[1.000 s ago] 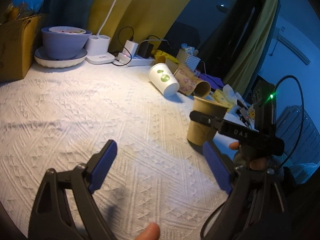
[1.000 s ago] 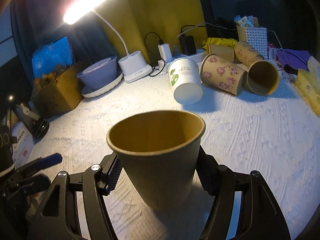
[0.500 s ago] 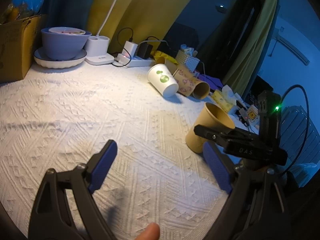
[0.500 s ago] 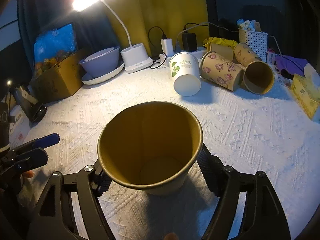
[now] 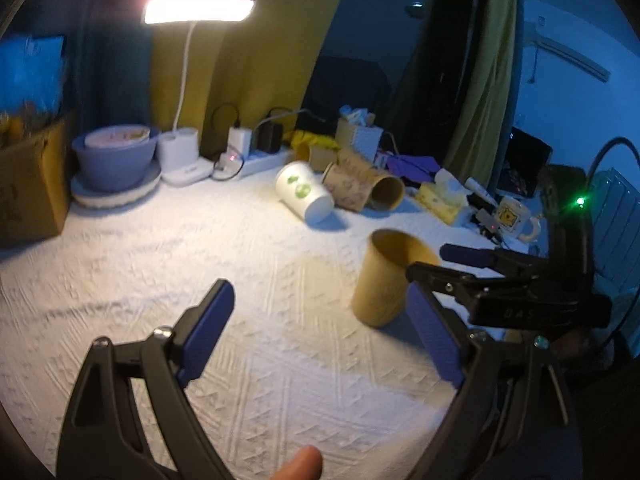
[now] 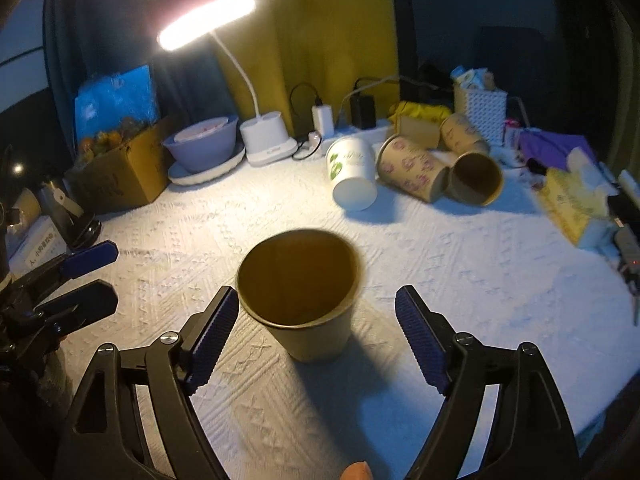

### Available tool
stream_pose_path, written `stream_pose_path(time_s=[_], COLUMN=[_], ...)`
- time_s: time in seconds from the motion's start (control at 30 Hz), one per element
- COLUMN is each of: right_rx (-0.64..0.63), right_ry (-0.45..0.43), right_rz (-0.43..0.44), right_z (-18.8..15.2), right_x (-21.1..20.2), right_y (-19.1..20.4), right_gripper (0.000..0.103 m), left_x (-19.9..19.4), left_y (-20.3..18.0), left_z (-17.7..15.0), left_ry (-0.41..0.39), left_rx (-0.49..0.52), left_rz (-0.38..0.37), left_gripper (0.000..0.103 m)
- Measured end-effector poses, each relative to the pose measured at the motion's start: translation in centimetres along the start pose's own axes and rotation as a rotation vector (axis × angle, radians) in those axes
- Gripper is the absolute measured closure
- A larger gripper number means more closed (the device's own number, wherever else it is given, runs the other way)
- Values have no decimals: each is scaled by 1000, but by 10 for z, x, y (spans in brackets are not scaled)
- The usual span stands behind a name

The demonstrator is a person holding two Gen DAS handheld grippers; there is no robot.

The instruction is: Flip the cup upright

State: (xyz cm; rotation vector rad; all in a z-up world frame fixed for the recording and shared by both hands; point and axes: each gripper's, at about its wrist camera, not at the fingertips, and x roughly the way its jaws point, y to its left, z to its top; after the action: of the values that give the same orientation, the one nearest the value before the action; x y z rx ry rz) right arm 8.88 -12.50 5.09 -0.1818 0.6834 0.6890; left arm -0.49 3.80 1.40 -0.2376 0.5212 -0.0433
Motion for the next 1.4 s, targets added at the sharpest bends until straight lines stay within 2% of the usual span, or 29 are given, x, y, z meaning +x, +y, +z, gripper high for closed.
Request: stream_pose_path(time_s=[0.2,0.47,0.67,0.73,0.83,0.97,1.4], right_rx=[9,7,32,38,38,48,74], right_ry=[-44,-165,-276,-305,-334,-333,-313], right_rz=[-2,-40,-108,-130,-164,-178,-189], right_z=[2,8,5,1,-7,-17,-23], right_x=[-33,-87,-134,-147,-160,-164,-157], right_y=[-3,-11,-26,-30,-35,-44,-54], right_gripper=[20,20,20,20,20,20,20], left_x=[-16,-32,-52,-59,-61,-55,-43], left_y=[-21,-52,-91,-103,-121,-134,-131], left_z=[15,33,36,32,25,23,20], left_ry=[-32,-82,-181,-227,-247,-243,-232], left_rx=[28,53,111,114,148,196,162], left_rz=[10,29,17,31,51,59,62], left_gripper=[14,14,14,14,14,14,14])
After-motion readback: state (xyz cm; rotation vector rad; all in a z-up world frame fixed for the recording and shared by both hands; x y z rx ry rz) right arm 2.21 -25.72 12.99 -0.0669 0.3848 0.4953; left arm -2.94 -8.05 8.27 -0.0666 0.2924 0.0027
